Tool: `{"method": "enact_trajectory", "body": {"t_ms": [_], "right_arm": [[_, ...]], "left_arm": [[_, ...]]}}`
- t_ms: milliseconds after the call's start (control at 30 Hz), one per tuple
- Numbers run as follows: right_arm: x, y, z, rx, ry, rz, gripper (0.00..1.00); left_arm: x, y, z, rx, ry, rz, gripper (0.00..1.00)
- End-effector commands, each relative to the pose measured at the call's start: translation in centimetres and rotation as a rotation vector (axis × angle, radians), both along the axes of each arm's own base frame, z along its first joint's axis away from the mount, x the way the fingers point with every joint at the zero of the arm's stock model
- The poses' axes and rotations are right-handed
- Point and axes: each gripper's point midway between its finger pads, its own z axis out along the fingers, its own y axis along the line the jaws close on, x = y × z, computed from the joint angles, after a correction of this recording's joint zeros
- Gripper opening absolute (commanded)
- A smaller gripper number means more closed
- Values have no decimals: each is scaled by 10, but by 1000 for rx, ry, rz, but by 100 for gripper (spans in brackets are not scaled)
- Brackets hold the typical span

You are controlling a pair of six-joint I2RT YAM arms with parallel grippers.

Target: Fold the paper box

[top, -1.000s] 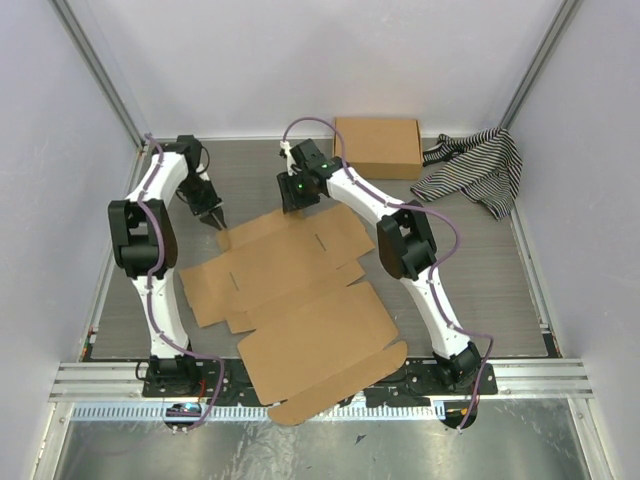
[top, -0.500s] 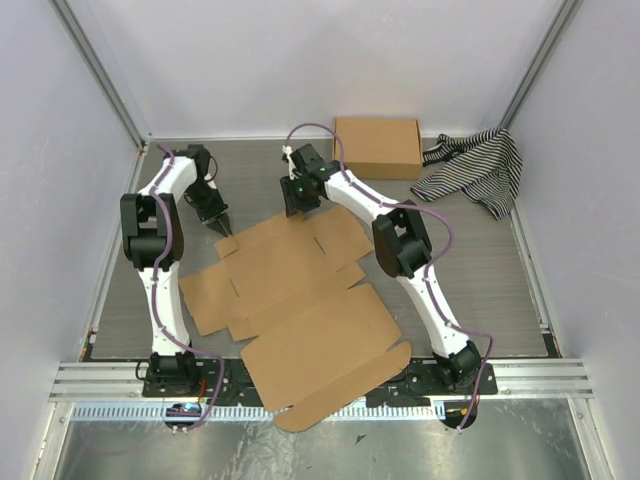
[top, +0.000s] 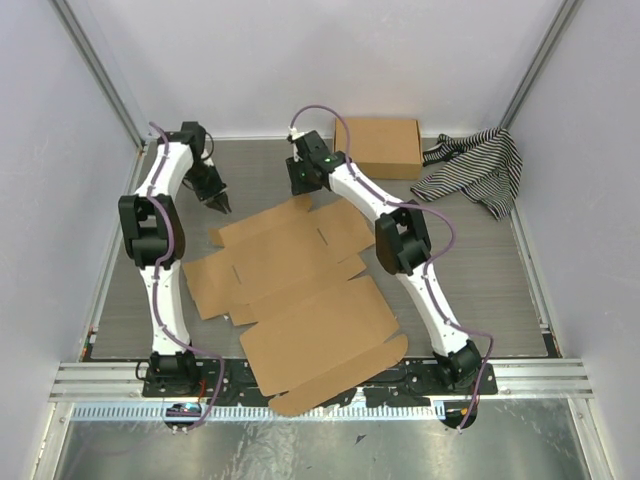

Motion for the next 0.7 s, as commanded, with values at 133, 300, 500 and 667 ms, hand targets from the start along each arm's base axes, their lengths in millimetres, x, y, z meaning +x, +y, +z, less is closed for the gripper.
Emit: {"method": "enact_trajectory", "body": {"t_ms": [133,300,500,667], "right_arm": [[55,-58,153,138,-309,-139,66],[4,-111,156,88,-205,-166,71],[-98,-141,98,31,66,-123,72],[-153,-164,55,-27,195,-120,72]], "left_arm": [[27,11,65,-20,-148,28,33],[-18,7,81,-48,-150,25,38],[-93,-4,61,-110,-102,45,39],[-138,-9,60,-132,-61,39,38]]}}
